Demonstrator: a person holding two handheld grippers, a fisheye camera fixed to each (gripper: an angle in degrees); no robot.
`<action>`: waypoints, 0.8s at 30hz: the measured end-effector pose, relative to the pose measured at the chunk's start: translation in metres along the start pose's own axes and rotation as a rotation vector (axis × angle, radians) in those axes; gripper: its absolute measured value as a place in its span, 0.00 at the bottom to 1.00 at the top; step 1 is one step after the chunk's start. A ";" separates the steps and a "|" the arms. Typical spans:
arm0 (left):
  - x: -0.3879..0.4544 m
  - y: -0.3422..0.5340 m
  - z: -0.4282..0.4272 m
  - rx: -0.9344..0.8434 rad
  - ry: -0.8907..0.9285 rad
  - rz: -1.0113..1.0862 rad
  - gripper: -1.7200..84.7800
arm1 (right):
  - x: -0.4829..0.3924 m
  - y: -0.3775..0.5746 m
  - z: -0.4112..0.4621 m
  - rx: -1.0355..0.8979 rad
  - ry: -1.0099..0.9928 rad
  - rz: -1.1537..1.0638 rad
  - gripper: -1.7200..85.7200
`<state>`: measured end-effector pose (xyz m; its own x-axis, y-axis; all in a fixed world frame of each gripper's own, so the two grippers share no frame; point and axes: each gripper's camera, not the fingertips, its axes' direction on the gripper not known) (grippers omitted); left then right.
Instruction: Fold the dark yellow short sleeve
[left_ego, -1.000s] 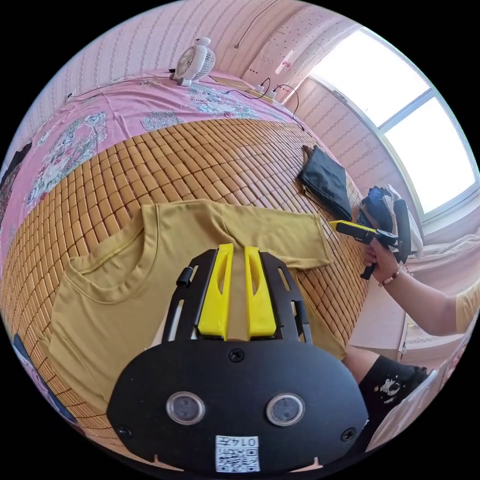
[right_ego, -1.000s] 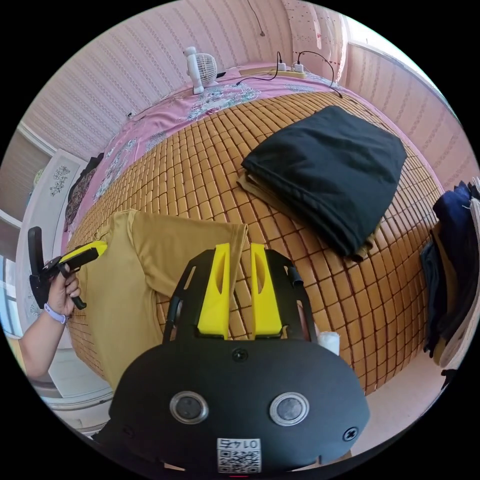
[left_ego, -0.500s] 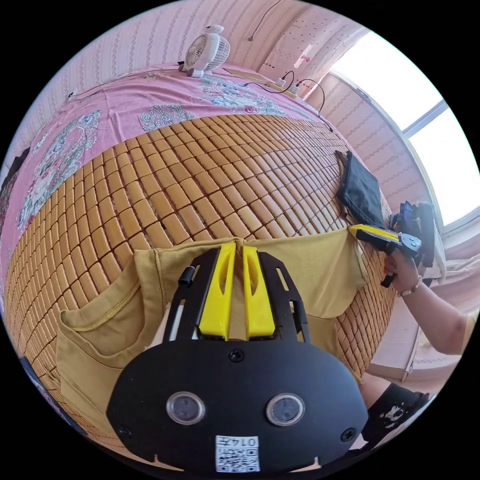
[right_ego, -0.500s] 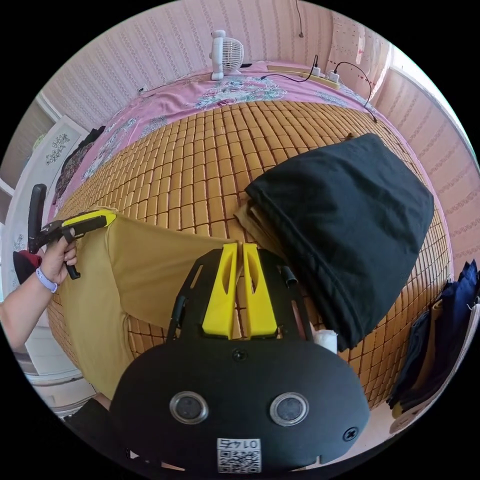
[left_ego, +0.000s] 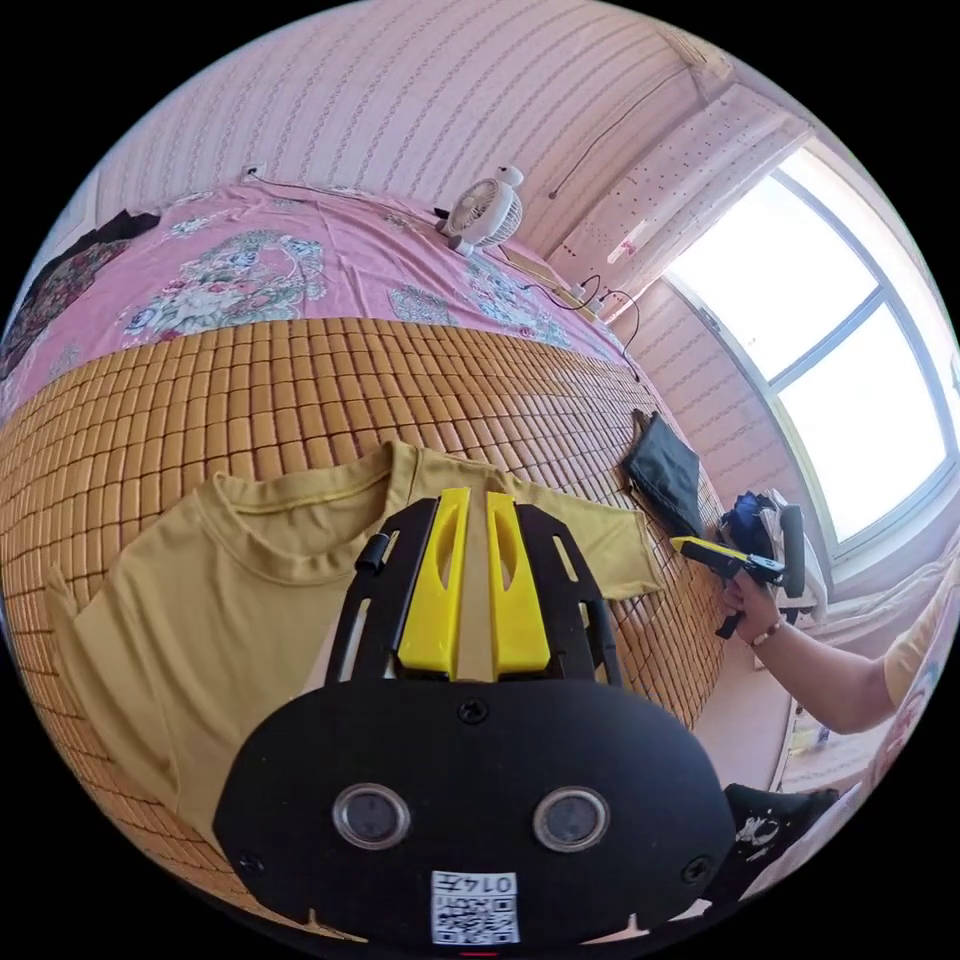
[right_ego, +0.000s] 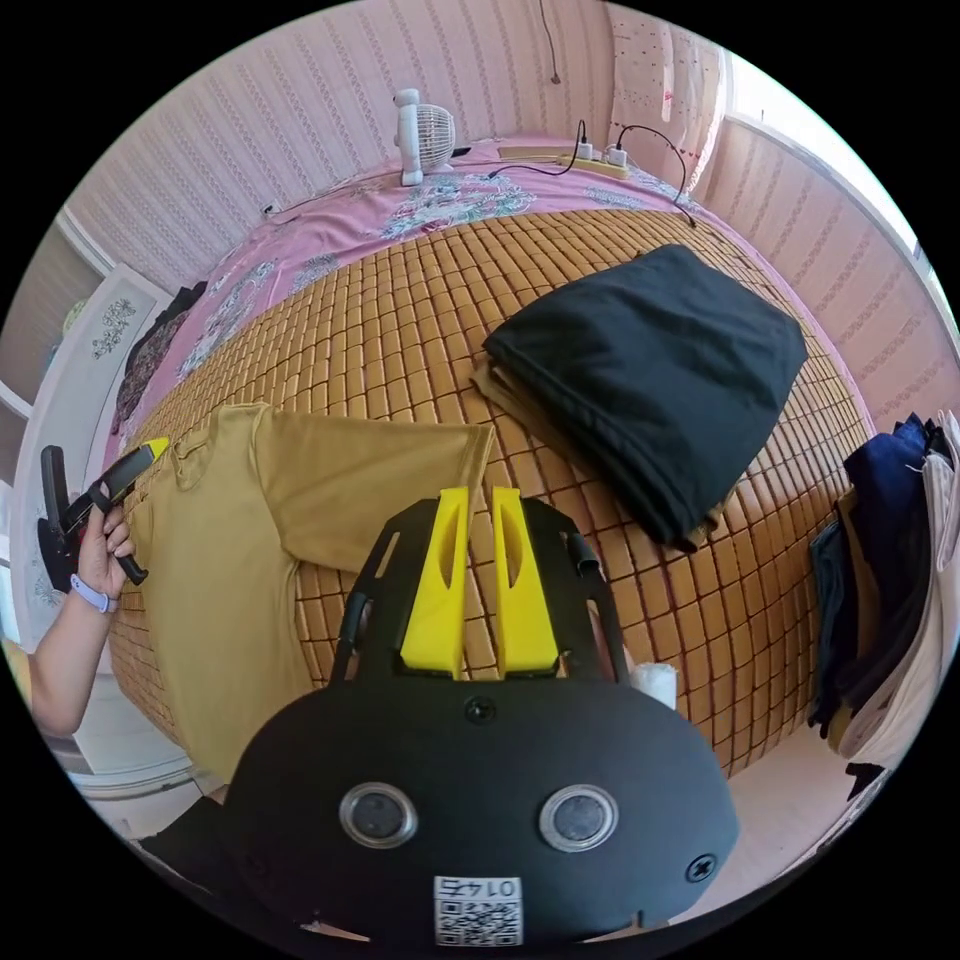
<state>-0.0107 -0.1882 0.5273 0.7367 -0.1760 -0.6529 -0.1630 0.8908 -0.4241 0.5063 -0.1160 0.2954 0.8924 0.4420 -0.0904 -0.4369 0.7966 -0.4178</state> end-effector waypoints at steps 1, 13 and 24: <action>-0.006 0.007 -0.009 0.003 -0.015 -0.022 0.06 | -0.012 0.002 0.001 -0.015 -0.009 -0.027 0.07; -0.129 0.153 -0.158 0.084 -0.285 -0.505 0.07 | -0.279 -0.024 0.040 -0.105 -0.349 -0.705 0.07; -0.193 0.155 -0.192 0.172 -0.230 -0.516 0.08 | -0.524 -0.071 0.104 -0.120 -0.401 -0.964 0.09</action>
<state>-0.3040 -0.0966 0.4672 0.8190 -0.5262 -0.2287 0.3485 0.7729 -0.5302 0.0582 -0.3607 0.4665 0.7440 -0.2362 0.6250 0.4726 0.8473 -0.2423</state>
